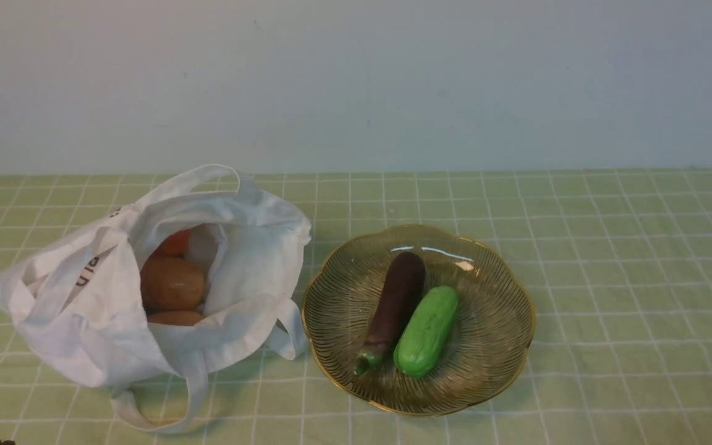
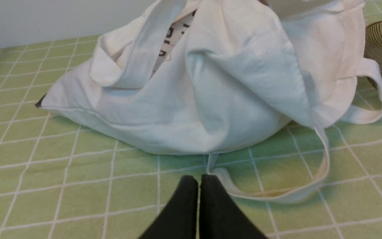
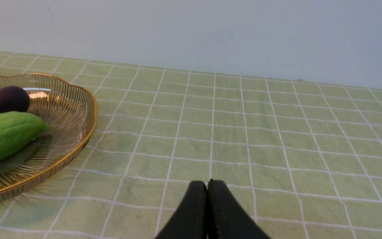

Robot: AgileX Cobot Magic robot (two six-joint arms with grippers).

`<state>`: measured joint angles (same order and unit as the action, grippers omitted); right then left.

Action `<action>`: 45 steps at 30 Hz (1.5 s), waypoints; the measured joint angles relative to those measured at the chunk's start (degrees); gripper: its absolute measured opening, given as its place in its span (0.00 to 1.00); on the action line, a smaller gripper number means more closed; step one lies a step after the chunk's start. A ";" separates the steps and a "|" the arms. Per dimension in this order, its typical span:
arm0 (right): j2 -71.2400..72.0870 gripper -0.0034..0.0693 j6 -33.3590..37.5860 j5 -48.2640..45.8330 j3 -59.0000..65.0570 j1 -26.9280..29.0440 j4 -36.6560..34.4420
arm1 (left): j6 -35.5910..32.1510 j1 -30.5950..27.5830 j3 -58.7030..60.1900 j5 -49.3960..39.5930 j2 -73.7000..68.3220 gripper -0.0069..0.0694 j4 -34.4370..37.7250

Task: Take vegetables from bag on green coffee tablecloth place on plate.
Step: 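Reach into the cloth bag and grasp the potato inside with the left gripper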

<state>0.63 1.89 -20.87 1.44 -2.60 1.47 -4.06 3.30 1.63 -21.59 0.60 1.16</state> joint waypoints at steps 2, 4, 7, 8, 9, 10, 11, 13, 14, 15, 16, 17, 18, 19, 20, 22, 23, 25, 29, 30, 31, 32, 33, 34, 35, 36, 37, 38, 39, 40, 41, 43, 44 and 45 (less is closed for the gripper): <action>0.00 0.03 0.00 0.00 0.00 0.00 0.00 | 0.00 0.00 0.00 0.00 0.00 0.08 0.00; 0.00 0.03 0.00 0.00 0.00 0.00 0.00 | 0.00 0.00 0.00 0.00 0.00 0.08 0.00; 0.00 0.03 0.00 0.00 0.00 0.00 0.00 | 0.00 0.00 0.00 0.00 0.00 0.08 0.00; 0.00 0.03 0.00 0.00 0.00 0.00 0.00 | 0.00 0.00 0.00 0.00 0.00 0.08 0.00; 0.00 0.03 0.00 0.00 0.00 0.00 0.00 | 0.00 0.00 0.00 0.00 0.00 0.08 0.00; 0.00 0.03 0.00 0.00 0.00 0.00 0.00 | 0.00 0.00 0.00 0.00 0.00 0.08 0.00; 0.00 0.03 0.00 0.00 0.00 0.00 0.00 | 0.00 0.00 0.00 0.00 0.00 0.08 0.00; 0.00 0.03 0.00 0.00 0.00 0.00 0.00 | 0.00 0.00 0.00 0.00 0.00 0.08 0.00; 0.00 0.03 0.00 0.00 0.00 0.00 0.00 | 0.00 0.00 0.00 0.00 0.00 0.08 0.00; 0.00 0.03 0.00 0.00 0.00 0.00 0.00 | 0.00 0.00 0.00 0.00 0.00 0.08 0.00; 0.00 0.03 0.00 0.00 0.00 0.00 0.00 | 0.00 0.00 0.00 0.00 0.00 0.08 0.00; 0.00 0.03 0.00 0.00 0.00 0.00 0.00 | 0.00 0.00 0.00 0.00 0.00 0.08 0.00; 0.00 0.03 0.00 0.00 0.00 0.00 0.00 | -0.06 0.00 0.00 0.00 0.00 0.08 0.00; 0.00 0.03 0.00 0.00 0.00 0.00 0.00 | -0.16 0.00 0.00 0.00 0.00 0.08 0.00; 0.00 0.03 0.00 0.00 0.00 0.00 0.00 | -0.16 0.00 0.00 0.00 0.00 0.08 0.00; 0.00 0.03 0.00 0.00 0.00 0.00 0.00 | 0.10 0.00 0.05 0.85 0.00 0.08 1.03; 0.00 0.03 0.00 0.00 0.00 0.00 0.00 | 0.99 0.00 0.06 2.14 0.00 0.08 2.89; 0.00 0.03 0.00 0.00 0.00 0.00 0.00 | 4.06 0.00 0.06 6.19 0.00 0.08 8.62; 0.00 0.03 0.00 0.00 0.00 0.00 0.00 | 10.16 0.00 0.06 11.69 0.00 0.08 19.24; 0.00 0.03 0.00 0.00 0.00 0.00 0.00 | 12.12 0.00 0.06 13.46 0.00 0.08 24.03; 0.00 0.03 0.00 0.00 0.00 0.00 0.00 | 12.82 0.00 0.06 14.39 0.00 0.08 26.49; 0.00 0.03 0.00 0.00 0.00 0.00 0.00 | 13.37 0.00 0.06 15.11 0.00 0.08 29.09; 0.00 0.03 0.00 0.00 0.00 0.00 0.00 | 13.60 0.00 0.06 16.22 0.00 0.08 32.12; 0.00 0.03 0.00 0.00 0.00 0.00 0.00 | 13.60 0.00 0.06 16.46 0.00 0.08 32.43; 0.00 0.03 0.00 0.00 0.00 0.00 0.00 | 13.60 0.00 0.06 18.43 0.00 0.08 34.21; 0.00 0.03 0.00 0.00 0.00 0.00 0.00 | 13.60 0.00 0.06 20.60 0.00 0.08 35.79; 0.00 0.03 0.00 0.00 0.00 0.00 0.00 | 13.60 0.00 0.06 22.94 0.00 0.08 36.56; 0.00 0.03 0.00 0.00 0.00 0.00 0.00 | 13.60 0.00 0.06 25.75 0.00 0.08 37.13; 0.00 0.03 0.00 0.00 0.00 0.00 0.00 | 13.60 0.00 0.06 30.01 0.00 0.08 37.41; 0.00 0.03 0.00 0.00 0.00 0.00 0.00 | 13.60 0.00 -0.46 32.76 0.00 0.08 37.41; 0.00 0.03 0.00 0.00 0.00 0.00 0.00 | 13.53 0.00 -1.36 33.16 0.00 0.08 36.95; 0.00 0.03 0.00 0.00 0.00 0.00 0.00 | 12.44 0.00 -5.64 32.07 -1.21 0.08 33.90; 0.00 0.03 0.00 0.00 0.00 0.00 0.00 | 11.52 0.00 -8.61 30.53 -2.79 0.08 31.72; 0.00 0.03 0.00 0.00 0.00 0.00 0.00 | 10.86 0.00 -11.29 28.68 -4.05 0.08 30.27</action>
<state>0.63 1.89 -20.87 1.44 -2.60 1.47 6.79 3.30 -9.66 7.09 -3.45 31.43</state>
